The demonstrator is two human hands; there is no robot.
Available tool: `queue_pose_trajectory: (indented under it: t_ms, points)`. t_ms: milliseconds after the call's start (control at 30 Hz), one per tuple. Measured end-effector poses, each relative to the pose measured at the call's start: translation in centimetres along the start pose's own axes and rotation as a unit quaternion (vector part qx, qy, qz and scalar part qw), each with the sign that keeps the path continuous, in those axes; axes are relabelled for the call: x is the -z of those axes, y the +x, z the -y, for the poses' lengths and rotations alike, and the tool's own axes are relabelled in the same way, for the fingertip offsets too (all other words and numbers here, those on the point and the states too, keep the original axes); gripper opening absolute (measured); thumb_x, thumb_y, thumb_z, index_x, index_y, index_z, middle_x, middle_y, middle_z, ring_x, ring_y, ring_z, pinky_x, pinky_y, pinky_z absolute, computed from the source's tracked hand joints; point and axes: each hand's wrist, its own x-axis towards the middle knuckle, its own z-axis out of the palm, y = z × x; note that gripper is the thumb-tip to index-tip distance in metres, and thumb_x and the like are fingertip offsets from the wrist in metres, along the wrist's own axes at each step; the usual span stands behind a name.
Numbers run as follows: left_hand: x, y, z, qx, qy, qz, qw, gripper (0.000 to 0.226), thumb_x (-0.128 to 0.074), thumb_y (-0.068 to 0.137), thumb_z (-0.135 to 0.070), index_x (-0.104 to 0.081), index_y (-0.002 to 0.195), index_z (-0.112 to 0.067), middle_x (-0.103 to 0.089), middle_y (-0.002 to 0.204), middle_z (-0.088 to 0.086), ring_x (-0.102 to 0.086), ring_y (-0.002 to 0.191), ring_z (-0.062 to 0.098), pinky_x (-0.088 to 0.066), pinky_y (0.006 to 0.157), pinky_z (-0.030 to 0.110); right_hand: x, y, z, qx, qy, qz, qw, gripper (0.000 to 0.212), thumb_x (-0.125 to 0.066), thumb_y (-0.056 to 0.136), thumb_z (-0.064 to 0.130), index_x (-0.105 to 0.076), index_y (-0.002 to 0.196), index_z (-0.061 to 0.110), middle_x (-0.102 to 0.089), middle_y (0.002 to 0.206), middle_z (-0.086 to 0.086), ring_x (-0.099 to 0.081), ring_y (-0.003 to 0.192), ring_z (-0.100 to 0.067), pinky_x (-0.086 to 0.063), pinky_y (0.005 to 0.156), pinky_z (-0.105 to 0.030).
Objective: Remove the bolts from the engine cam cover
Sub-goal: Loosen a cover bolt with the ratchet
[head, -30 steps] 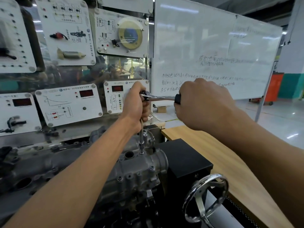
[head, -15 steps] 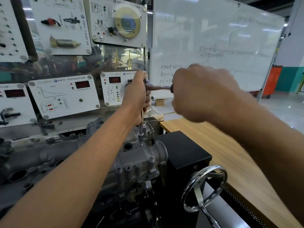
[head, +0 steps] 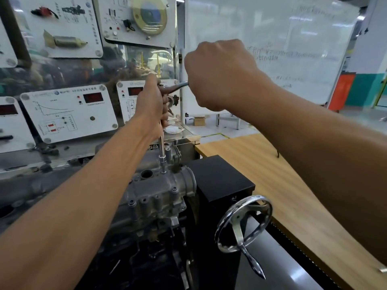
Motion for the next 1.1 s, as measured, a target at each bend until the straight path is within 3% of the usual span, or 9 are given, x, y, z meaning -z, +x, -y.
queue_pose_trajectory:
  t_ms: [233,433,533,633,733,833,900,1000,1100]
  points:
    - [1.0,-1.1,0.3,-0.027,-0.018,-0.019,0.999,0.044,-0.039,0.091,-0.041,-0.048,0.051,-0.024,-0.032,0.050,-0.008,-0.020,0.038,0.010,-0.021,0.041,0.022,-5.2,1.8,-2.2,-0.051,0.041,-0.007,0.998,0.012,-0.063,0.082,0.016,-0.061,0.076,0.026,-0.032,0.061,0.002,-0.044,0.061,-0.031,-0.020,0.050,-0.026]
    - [-0.2,-1.9,0.0,-0.011,0.068,0.121,0.990,0.043,-0.038,0.088,-0.038,-0.042,0.048,-0.024,-0.034,0.046,-0.008,-0.020,0.038,0.010,-0.020,0.041,0.024,-10.0,3.0,0.0,-0.149,0.214,0.033,0.965,0.011,-0.058,0.089,0.018,-0.058,0.100,0.017,-0.064,0.099,-0.002,-0.058,0.099,-0.026,-0.034,0.093,-0.035]
    - [0.9,0.4,-1.0,0.027,0.018,0.066,0.997,0.050,-0.038,0.088,-0.034,-0.041,0.039,-0.023,-0.030,0.045,-0.006,-0.019,0.037,0.011,-0.021,0.040,0.020,-7.6,2.5,0.0,-0.125,0.082,0.042,0.988,0.010,-0.063,0.083,0.024,-0.055,0.084,0.018,-0.050,0.071,-0.001,-0.050,0.065,-0.024,-0.037,0.064,-0.030]
    - [0.1,0.8,0.0,-0.030,0.065,0.061,0.996,0.048,-0.039,0.093,-0.030,-0.048,0.047,-0.023,-0.038,0.053,-0.005,-0.026,0.045,0.013,-0.024,0.041,0.022,-2.7,0.0,1.8,-0.070,-0.029,-0.079,0.994,0.056,-0.074,0.054,0.037,-0.021,0.047,0.020,-0.009,0.049,0.004,-0.004,0.040,-0.013,-0.006,0.049,-0.017]
    - [-0.1,-0.1,0.4,-0.053,0.080,0.062,0.993,0.048,-0.043,0.092,-0.035,-0.053,0.047,-0.024,-0.038,0.057,-0.004,-0.028,0.048,0.014,-0.024,0.047,0.027,-4.2,0.7,1.4,-0.062,-0.008,0.015,0.998,0.031,-0.066,0.072,0.019,-0.041,0.054,0.018,-0.030,0.052,0.004,-0.027,0.042,-0.016,-0.019,0.045,-0.022]
    - [0.6,-1.5,0.6,-0.034,0.087,0.190,0.977,0.041,-0.054,0.084,-0.043,-0.049,0.046,-0.026,-0.033,0.049,-0.009,-0.021,0.042,0.011,-0.020,0.046,0.027,-7.5,2.6,0.3,-0.094,0.160,0.054,0.981,0.008,-0.052,0.091,0.015,-0.060,0.092,0.013,-0.060,0.084,-0.004,-0.056,0.083,-0.027,-0.041,0.080,-0.034]
    - [1.0,-1.7,0.4,-0.003,0.129,0.290,0.948,0.044,-0.056,0.084,-0.044,-0.043,0.048,-0.024,-0.029,0.044,-0.007,-0.018,0.042,0.013,-0.022,0.045,0.026,-8.7,3.7,0.8,-0.080,0.223,0.013,0.972,0.015,-0.051,0.095,0.025,-0.062,0.099,0.017,-0.062,0.095,0.000,-0.056,0.101,-0.022,-0.032,0.101,-0.035]
    - [1.3,-0.2,-0.7,0.048,0.066,0.225,0.971,0.053,-0.045,0.090,-0.044,-0.036,0.043,-0.022,-0.022,0.040,-0.007,-0.015,0.038,0.014,-0.018,0.046,0.028,-7.7,3.1,0.7,-0.084,0.145,0.076,0.983,0.012,-0.062,0.088,0.025,-0.061,0.096,0.016,-0.058,0.086,-0.002,-0.056,0.084,-0.026,-0.043,0.077,-0.034]
    - [0.7,0.4,-0.7,0.024,0.016,0.088,0.996,0.059,-0.035,0.093,-0.038,-0.038,0.037,-0.022,-0.024,0.043,-0.006,-0.016,0.038,0.012,-0.016,0.042,0.023,-4.6,-0.1,1.2,-0.056,0.017,0.001,0.998,0.036,-0.069,0.077,0.026,-0.037,0.060,0.018,-0.036,0.058,0.001,-0.033,0.046,-0.017,-0.021,0.046,-0.023]
